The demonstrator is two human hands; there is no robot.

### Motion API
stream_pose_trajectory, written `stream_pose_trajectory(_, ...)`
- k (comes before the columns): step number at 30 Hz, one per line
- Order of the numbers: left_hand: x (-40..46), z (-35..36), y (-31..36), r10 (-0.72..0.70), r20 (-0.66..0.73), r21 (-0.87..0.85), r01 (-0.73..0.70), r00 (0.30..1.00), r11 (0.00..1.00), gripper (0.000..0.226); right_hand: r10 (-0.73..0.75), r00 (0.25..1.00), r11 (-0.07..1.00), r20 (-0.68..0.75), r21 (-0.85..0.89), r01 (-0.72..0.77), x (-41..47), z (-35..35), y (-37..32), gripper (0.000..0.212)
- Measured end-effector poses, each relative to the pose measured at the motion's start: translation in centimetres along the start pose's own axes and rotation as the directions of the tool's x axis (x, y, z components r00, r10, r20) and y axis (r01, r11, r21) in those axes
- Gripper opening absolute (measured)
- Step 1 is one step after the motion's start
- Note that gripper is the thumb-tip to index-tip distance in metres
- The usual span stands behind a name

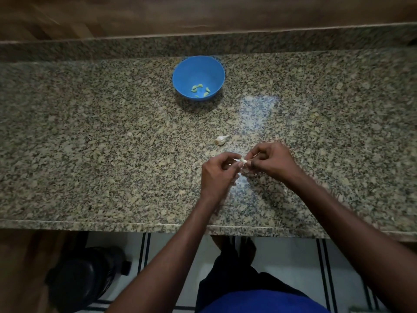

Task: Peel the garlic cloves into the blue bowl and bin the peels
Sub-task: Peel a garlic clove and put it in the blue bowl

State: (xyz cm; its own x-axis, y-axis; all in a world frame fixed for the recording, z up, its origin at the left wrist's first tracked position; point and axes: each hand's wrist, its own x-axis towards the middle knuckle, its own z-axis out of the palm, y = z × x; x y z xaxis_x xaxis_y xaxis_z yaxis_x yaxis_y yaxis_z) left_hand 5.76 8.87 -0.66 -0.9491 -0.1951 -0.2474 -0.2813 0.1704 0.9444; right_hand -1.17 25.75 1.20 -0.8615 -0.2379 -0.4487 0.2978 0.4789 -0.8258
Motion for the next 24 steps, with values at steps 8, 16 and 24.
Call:
stream_pose_trajectory(8, 1.0, -1.1, 1.3, -0.084, 0.132, -0.113, 0.099, 0.988, 0.989, 0.013, -0.064, 0.997, 0.965, 0.044, -0.253, 0.073, -1.2, 0.3, -1.0, 0.007)
stream_pose_trajectory(16, 1.1, -0.8, 1.7, -0.011, 0.093, 0.001, 0.011, 0.996, 1.0, 0.01, 0.105, 0.977, 0.992, 0.187, 0.056, -0.117, -1.1, 0.1, -1.0, 0.035)
stream_pose_trajectory(24, 1.2, 0.0, 2.4, -0.13, 0.073, -0.119, 0.138, 0.989, 0.983, 0.008, 0.184, 0.942, 0.926, 0.279, 0.272, -0.262, -1.1, -0.7, -0.2, 0.033)
